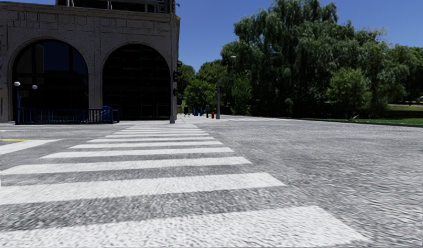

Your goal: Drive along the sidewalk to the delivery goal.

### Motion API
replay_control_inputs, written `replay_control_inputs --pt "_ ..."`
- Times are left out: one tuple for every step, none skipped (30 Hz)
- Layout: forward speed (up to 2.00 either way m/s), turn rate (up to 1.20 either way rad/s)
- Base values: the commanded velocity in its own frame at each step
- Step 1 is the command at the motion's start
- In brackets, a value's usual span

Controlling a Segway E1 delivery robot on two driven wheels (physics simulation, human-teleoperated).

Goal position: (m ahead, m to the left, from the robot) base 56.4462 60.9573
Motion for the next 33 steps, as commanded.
replay_control_inputs --pt "1.72 0.58" --pt "1.72 0.58" --pt "1.72 0.56" --pt "1.69 0.55" --pt "1.69 0.55" --pt "1.65 0.55" --pt "1.63 0.55" --pt "1.6 0.55" --pt "1.6 0.55" --pt "1.59 0.55" --pt "1.59 0.55" --pt "1.59 0.55" --pt "1.59 0.55" --pt "1.59 0.54" --pt "1.59 0.0" --pt "1.56 0.0" --pt "1.56 0.0" --pt "1.54 0.0" --pt "1.54 0.0" --pt "1.54 0.0" --pt "1.54 0.0" --pt "1.54 0.0" --pt "1.54 0.0" --pt "1.54 0.0" --pt "1.54 0.0" --pt "1.54 0.0" --pt "1.54 0.0" --pt "1.54 -0.11" --pt "1.54 -0.26" --pt "1.54 -0.26" --pt "1.53 -0.33" --pt "1.72 -0.35" --pt "2.0 -0.35"
